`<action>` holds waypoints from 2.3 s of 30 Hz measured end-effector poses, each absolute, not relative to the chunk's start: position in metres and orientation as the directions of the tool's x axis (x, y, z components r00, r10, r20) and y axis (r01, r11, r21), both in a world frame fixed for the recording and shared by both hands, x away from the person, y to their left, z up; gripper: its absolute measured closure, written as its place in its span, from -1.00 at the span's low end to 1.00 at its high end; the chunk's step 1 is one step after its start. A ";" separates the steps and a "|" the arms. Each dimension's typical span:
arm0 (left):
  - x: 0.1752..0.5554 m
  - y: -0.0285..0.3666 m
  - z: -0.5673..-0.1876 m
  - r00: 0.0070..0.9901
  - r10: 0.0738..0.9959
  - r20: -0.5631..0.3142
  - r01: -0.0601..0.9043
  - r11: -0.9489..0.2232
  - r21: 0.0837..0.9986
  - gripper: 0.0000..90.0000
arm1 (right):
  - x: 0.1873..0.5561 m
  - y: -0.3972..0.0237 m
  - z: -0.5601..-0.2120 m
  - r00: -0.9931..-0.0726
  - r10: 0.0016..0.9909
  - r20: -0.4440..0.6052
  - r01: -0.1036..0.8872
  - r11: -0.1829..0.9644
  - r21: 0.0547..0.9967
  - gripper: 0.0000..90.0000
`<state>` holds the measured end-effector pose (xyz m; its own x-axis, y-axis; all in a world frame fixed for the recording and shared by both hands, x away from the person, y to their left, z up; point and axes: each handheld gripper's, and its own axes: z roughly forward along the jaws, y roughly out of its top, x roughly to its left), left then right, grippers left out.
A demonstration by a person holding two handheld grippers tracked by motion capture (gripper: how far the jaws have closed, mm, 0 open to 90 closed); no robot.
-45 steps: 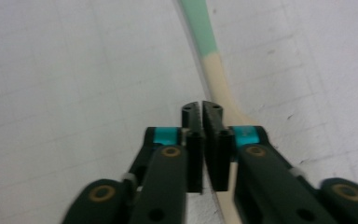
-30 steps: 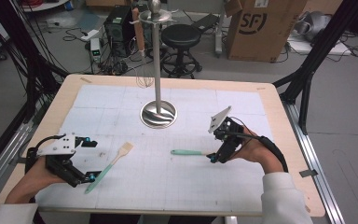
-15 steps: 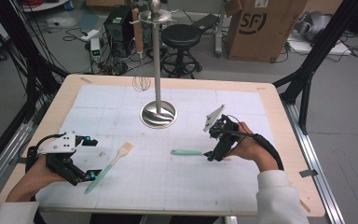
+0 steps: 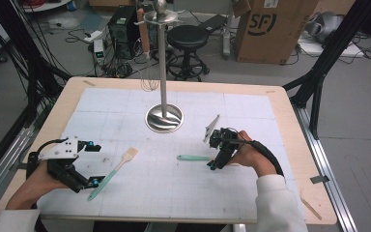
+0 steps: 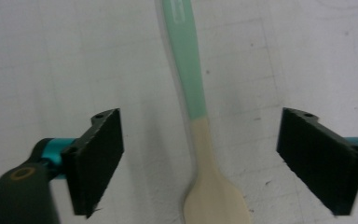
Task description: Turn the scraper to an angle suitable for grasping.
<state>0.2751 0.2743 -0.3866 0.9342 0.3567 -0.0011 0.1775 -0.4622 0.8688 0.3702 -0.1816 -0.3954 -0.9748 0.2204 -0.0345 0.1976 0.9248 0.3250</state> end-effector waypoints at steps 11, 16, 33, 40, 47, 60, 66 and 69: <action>0.275 0.274 -0.387 0.934 0.357 -0.002 0.178 -0.461 0.869 -0.96 | 0.374 -0.180 -0.406 -0.977 0.212 -0.002 0.203 0.940 0.274 -0.25; 0.275 0.274 -0.387 0.934 0.356 -0.003 0.180 -0.464 0.867 -0.96 | 0.375 -0.182 -0.412 -0.976 0.219 0.015 0.215 0.941 0.263 0.00; 0.276 0.273 -0.388 0.934 0.357 -0.005 0.181 -0.463 0.868 -0.96 | 0.373 -0.177 -0.411 -0.978 0.208 0.017 0.207 0.955 0.212 0.72; 0.276 0.273 -0.387 0.935 0.356 -0.005 0.180 -0.463 0.868 -0.96 | 0.374 -0.165 -0.410 -0.985 0.173 0.000 0.172 0.976 0.132 0.74; 0.276 0.273 -0.388 0.936 0.353 0.000 0.177 -0.469 0.865 -0.96 | 0.371 -0.162 -0.410 -0.986 0.163 -0.026 0.159 0.981 0.112 0.79; 0.276 0.274 -0.387 0.934 0.358 -0.002 0.179 -0.462 0.868 -0.96 | 0.368 -0.170 -0.393 -0.980 0.195 -0.032 0.181 0.953 0.243 0.79; 0.276 0.275 -0.387 0.933 0.360 -0.005 0.182 -0.460 0.869 -0.96 | 0.366 -0.179 -0.371 -0.973 0.228 -0.022 0.202 0.901 0.384 0.79; 0.278 0.275 -0.387 0.933 0.361 -0.006 0.181 -0.455 0.872 -0.96 | 0.363 -0.183 -0.360 -0.969 0.245 -0.021 0.210 0.867 0.451 0.79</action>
<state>0.2776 0.2755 -0.3870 0.9326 0.3607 -0.0055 0.1813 -0.4555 0.8716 0.3629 -0.1829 -0.3604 -0.9693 0.2451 -0.0211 0.2095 0.8675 0.4512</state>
